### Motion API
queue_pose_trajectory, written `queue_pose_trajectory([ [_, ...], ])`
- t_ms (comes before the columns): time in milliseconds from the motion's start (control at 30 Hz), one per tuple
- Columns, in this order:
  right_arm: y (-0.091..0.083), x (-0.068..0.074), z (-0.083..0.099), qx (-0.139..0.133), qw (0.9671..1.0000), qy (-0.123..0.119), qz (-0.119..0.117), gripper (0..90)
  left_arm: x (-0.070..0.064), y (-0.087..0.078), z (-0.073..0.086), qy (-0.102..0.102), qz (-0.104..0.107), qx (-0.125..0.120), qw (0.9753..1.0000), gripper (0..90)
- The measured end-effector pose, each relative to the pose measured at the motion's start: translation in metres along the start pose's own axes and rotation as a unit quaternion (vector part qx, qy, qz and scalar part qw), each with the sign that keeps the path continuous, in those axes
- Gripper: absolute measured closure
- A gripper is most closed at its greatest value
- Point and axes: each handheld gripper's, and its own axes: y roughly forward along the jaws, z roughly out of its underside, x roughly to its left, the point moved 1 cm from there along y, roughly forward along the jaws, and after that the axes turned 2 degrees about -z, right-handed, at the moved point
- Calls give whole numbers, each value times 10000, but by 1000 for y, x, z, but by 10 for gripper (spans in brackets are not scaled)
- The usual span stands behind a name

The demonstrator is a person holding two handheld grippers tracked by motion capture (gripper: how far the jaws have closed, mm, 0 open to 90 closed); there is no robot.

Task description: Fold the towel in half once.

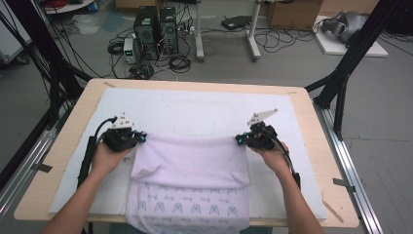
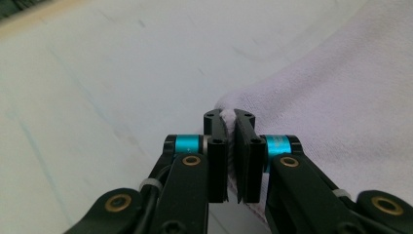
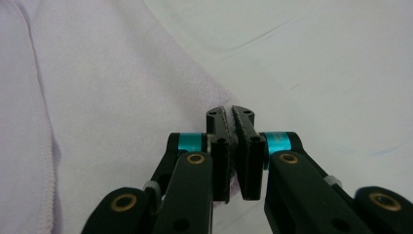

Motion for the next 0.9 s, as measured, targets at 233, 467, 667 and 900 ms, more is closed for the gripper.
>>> queue_pose_trajectory([
  [233,-32,-46,-65,-393,9976,110,563,865,43,2,-86,-76,-563,-379,9977,847],
  [467,-54,-66,-103,-772,9936,197,795,645,62,-5,-121,-240,-658,-314,9971,733],
  [667,-32,-61,-65,-544,9968,450,385,584,62,0,-65,-456,-249,-57,9986,642],
  [900,-17,-43,-28,-356,9976,578,121,558,34,3,-21,-309,264,-51,9992,574],
])
